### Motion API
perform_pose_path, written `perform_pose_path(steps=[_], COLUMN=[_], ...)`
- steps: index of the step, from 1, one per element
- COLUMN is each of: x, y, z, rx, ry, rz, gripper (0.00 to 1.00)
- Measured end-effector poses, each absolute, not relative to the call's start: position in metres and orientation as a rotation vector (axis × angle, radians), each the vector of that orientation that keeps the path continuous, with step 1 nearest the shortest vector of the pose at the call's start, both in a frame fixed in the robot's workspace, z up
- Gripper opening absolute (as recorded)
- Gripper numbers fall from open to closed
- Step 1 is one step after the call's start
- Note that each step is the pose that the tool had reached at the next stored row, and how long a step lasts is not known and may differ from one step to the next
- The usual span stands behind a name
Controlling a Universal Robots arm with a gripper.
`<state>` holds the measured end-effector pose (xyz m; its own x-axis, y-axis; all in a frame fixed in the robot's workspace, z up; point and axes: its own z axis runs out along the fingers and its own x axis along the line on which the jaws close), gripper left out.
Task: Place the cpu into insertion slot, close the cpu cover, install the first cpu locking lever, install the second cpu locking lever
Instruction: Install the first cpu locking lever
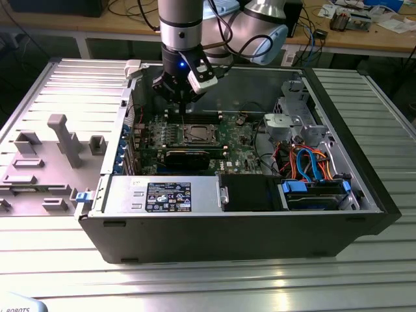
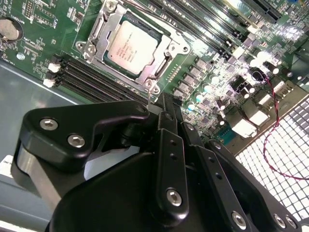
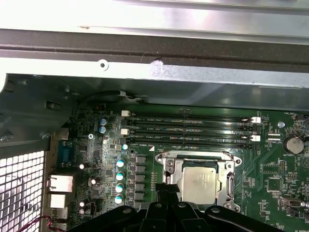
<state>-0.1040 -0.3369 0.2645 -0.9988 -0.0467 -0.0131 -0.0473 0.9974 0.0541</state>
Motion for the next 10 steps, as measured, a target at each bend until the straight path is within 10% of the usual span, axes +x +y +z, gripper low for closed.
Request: perform_pose_path(steps=[10], x=[-0.119], y=[-0.337], z=[0.264], rx=[-0.075], ry=[3.128], rz=[0.085], gripper=[0.11])
